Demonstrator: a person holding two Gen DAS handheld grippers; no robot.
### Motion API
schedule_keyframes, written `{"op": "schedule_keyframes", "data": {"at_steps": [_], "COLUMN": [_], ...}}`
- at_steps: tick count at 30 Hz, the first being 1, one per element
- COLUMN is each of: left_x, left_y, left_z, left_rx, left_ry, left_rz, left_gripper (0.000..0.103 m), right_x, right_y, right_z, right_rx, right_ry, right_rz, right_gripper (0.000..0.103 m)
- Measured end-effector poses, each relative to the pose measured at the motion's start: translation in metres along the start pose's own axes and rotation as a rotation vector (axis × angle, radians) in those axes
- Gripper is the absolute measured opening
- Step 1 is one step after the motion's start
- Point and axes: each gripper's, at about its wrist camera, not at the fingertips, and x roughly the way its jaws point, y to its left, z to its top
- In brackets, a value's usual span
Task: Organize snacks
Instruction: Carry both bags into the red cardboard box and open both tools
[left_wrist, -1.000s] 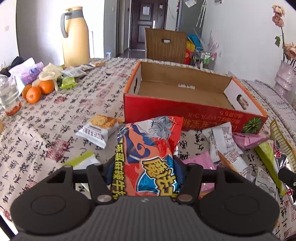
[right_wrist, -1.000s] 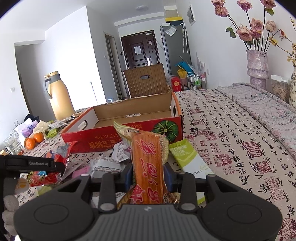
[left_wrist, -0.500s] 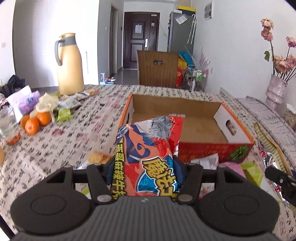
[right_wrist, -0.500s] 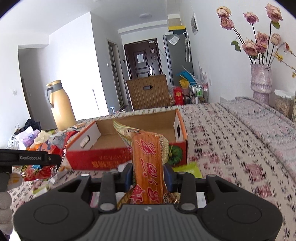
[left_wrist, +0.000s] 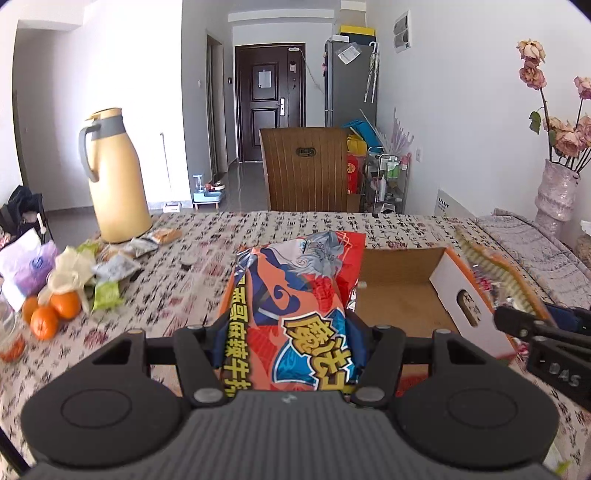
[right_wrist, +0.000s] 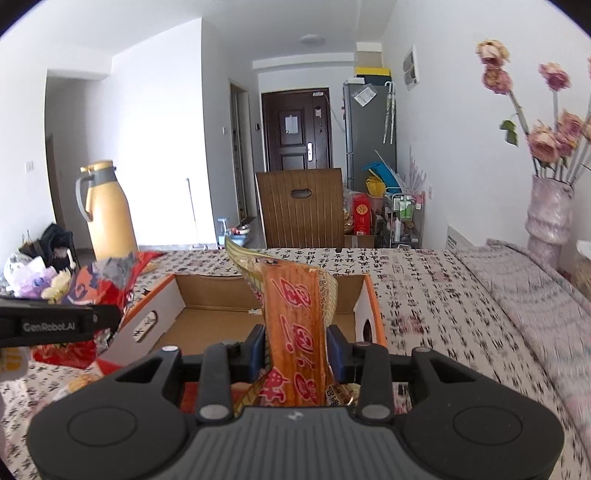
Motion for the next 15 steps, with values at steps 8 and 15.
{"op": "schedule_keyframes", "data": {"at_steps": [8,15], "left_x": [0.045,0.093], "left_y": [-0.010,-0.016], "left_z": [0.023,0.020], "left_rx": [0.015,0.035], "left_ry": [0.049,0.143], "left_rz": [0.011,0.047], "left_gripper": [0.061,0.061], "right_x": [0.081,0.132], "right_y": [0.002,0.009], "right_z": [0.021,0.012], "right_rx": [-0.019,-0.037], "right_ry": [0.147,0.262], "right_rz": [-0.015,-0.040], "right_gripper": [0.034,0.034]}}
